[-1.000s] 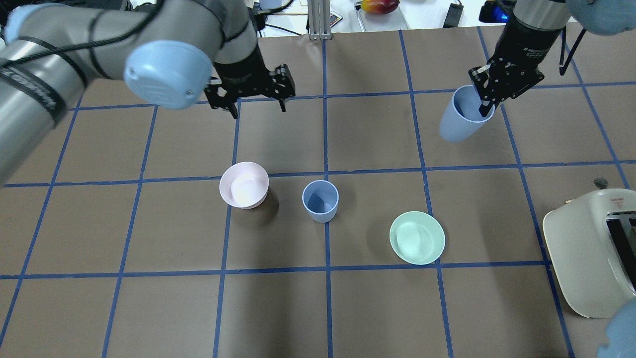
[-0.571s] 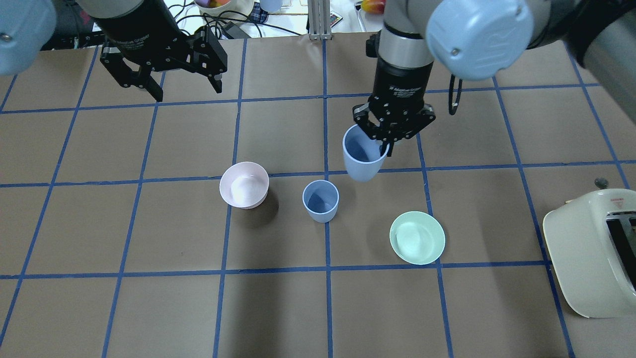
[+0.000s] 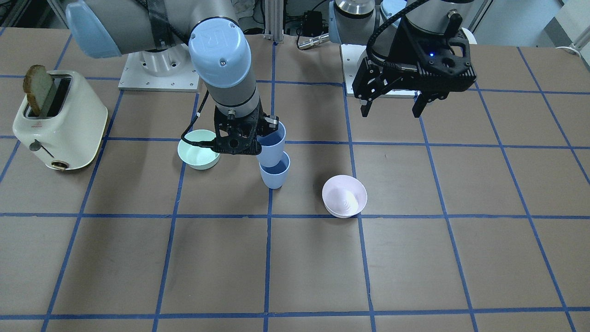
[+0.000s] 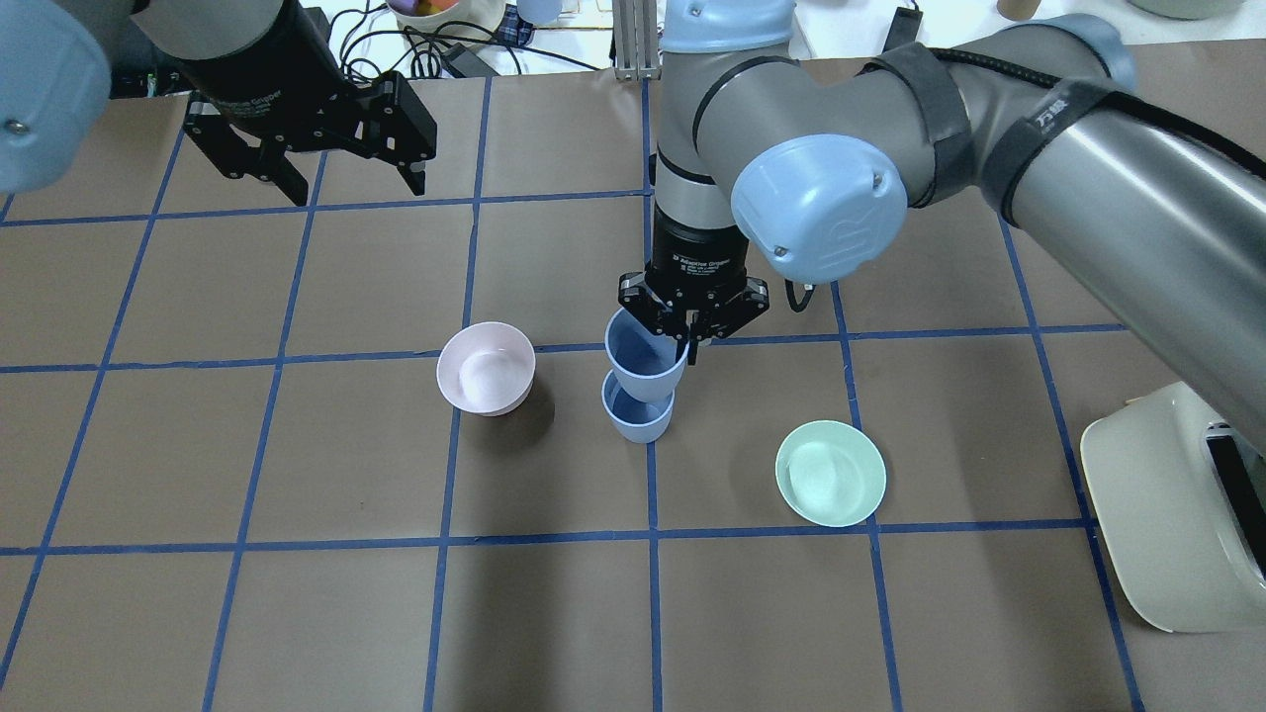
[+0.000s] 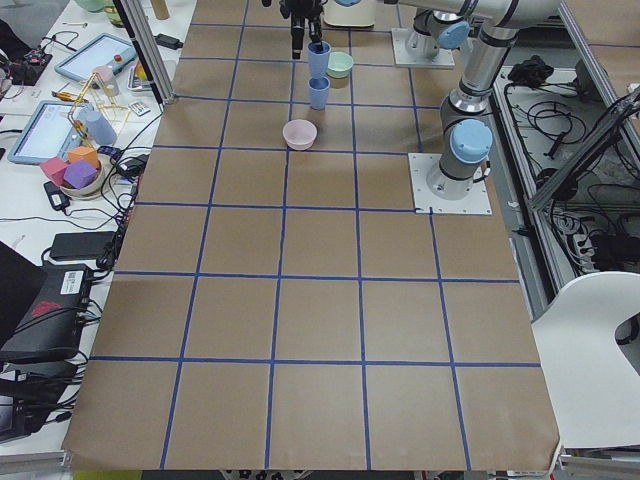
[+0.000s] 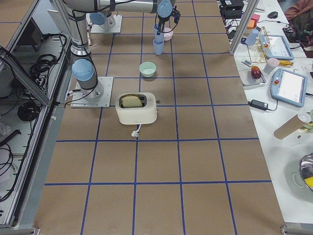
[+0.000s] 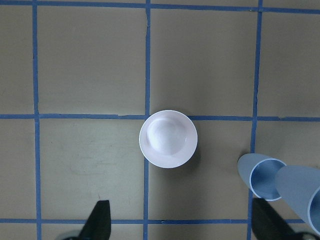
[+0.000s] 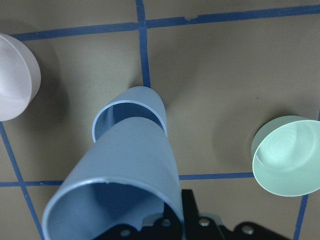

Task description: Stack blue cups with both arms

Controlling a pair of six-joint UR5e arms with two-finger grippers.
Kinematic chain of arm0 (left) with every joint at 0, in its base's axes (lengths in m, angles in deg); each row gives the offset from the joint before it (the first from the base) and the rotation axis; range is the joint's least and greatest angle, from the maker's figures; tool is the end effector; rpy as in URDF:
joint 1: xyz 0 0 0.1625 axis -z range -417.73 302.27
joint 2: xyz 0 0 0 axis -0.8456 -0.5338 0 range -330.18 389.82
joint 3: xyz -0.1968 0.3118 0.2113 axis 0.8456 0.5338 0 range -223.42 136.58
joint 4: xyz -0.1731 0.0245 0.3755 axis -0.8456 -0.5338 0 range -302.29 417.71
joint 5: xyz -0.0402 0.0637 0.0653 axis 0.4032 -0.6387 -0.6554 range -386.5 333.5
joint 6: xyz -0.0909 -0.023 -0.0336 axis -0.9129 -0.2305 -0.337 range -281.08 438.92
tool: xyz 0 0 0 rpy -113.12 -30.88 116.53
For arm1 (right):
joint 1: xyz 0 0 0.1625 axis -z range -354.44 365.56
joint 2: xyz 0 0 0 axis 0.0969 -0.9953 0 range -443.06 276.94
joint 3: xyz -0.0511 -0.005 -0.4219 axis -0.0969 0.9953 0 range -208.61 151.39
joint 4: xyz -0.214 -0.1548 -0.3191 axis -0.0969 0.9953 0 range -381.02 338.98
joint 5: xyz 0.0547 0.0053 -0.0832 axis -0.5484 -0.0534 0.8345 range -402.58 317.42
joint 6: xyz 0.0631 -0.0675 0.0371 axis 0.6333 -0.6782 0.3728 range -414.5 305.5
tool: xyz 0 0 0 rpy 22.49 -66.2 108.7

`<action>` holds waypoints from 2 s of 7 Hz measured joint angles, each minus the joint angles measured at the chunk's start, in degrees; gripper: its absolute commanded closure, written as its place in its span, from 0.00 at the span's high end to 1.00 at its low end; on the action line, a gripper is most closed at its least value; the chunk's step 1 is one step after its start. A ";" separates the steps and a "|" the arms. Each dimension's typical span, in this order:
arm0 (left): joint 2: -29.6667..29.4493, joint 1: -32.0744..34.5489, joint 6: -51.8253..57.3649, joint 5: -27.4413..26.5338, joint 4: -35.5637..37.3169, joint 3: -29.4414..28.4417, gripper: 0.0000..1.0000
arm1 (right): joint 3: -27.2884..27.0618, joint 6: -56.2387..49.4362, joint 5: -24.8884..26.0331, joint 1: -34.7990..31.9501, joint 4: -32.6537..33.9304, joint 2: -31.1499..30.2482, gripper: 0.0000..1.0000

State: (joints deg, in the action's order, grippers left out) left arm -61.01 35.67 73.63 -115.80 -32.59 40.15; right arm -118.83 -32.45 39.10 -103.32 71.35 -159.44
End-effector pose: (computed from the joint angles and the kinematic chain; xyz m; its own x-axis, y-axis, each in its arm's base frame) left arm -0.1642 -0.4959 0.5358 -0.9993 -0.0313 0.0206 -0.0331 0.9953 -0.0909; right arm 0.3207 -0.4811 0.3653 -0.9955 0.0765 -0.0567 0.0610 0.9695 0.2376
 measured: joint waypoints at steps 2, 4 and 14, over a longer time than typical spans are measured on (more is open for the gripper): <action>0.05 -0.06 0.02 -1.18 0.03 0.11 1.00 | -0.58 0.25 -0.05 -0.17 0.30 0.13 0.00; 0.10 -0.07 0.02 -2.06 0.03 0.13 1.00 | -0.59 0.30 -0.58 -0.16 0.37 0.71 0.00; 0.63 0.02 0.02 -2.26 -0.30 0.42 1.00 | 0.15 -2.08 1.22 2.98 3.08 -0.34 1.00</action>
State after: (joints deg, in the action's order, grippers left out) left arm -60.38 35.69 73.65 -118.06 -32.89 40.57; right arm -118.68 -34.54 40.32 -100.33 74.43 -159.78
